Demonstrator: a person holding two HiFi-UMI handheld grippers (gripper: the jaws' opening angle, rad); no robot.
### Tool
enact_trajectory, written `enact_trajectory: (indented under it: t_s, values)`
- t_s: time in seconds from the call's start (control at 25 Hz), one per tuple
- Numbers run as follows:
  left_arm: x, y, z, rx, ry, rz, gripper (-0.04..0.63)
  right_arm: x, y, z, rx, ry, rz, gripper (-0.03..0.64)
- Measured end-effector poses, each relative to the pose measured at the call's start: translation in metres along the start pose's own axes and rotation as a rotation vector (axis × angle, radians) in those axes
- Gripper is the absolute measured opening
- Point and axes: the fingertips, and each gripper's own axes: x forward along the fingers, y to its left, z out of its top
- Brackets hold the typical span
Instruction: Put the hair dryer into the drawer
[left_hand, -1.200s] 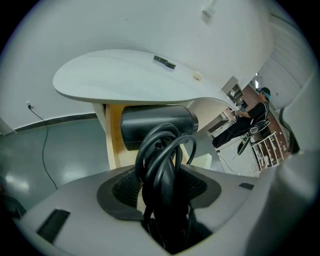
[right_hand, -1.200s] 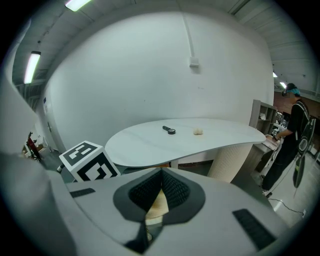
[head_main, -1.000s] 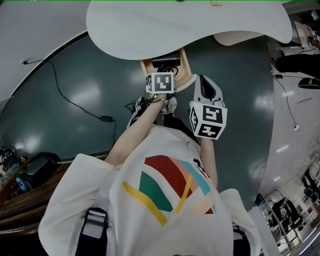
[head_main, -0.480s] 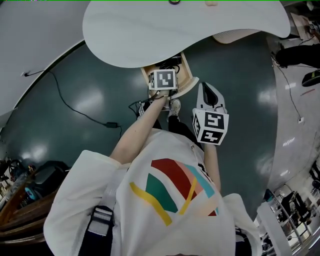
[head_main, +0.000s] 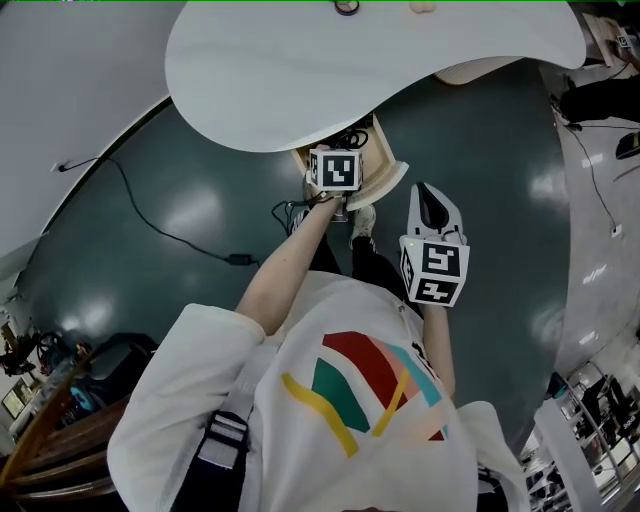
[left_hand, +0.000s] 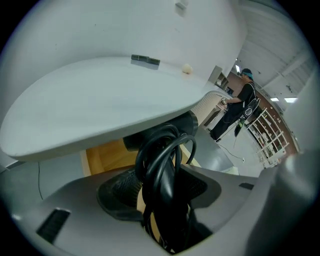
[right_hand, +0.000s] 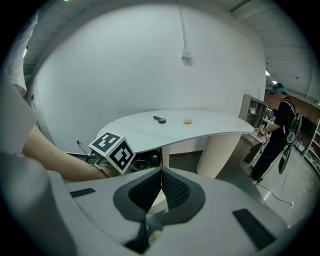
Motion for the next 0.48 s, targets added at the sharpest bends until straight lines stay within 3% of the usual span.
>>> enact_trajectory:
  t_s: [0.12, 0.48]
  values:
    - [0.009, 0.003, -0.003, -0.004, -0.003, 0.006, 0.23, -0.001, 0.002, -0.013, -0.003, 0.039, -0.001, 0.011]
    - [0.029, 0.026, -0.02, -0.15, -0.014, 0.127, 0.23, 0.004, 0.01, -0.037, -0.017, 0.104, 0.012, 0.011]
